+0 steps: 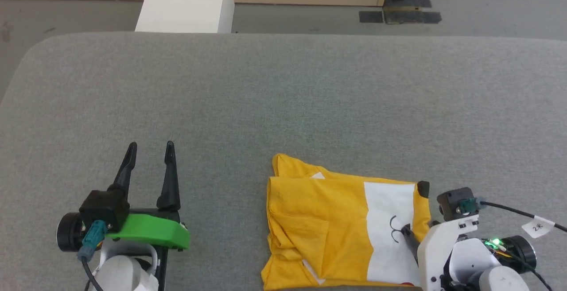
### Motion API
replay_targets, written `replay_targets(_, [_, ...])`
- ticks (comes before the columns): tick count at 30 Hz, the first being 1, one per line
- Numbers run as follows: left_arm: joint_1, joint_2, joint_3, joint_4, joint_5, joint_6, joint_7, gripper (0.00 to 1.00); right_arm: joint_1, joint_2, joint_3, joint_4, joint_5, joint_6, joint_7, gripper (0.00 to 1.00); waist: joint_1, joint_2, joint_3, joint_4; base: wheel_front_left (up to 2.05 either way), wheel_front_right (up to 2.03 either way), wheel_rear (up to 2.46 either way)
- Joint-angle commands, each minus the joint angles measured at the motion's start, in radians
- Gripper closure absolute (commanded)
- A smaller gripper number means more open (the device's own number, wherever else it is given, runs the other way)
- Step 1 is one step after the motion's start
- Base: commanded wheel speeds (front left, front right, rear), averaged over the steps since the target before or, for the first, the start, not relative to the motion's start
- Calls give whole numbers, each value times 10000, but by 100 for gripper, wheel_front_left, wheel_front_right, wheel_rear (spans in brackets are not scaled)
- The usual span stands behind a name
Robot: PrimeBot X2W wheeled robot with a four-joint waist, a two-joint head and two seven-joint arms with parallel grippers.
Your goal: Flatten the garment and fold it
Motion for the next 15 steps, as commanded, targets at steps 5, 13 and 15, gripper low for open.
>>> replay_targets(5, [-194, -84, 51, 62, -68, -77, -45, 0, -99, -2, 361, 660, 210, -13, 435, 0, 0, 0, 229, 245, 0, 0, 0])
replay_targets(13, [-195, -147, 80, 197, -127, -134, -45, 0, -533, -958, 981, 421, 668, -13, 774, 100, 0, 0, 26, 396, 0, 0, 0])
replay_targets(15, [-225, -160, 27, 221, -139, -155, -45, 0, -727, -1418, 1295, -13, 775, -13, 888, 100, 0, 0, -43, 394, 0, 0, 0])
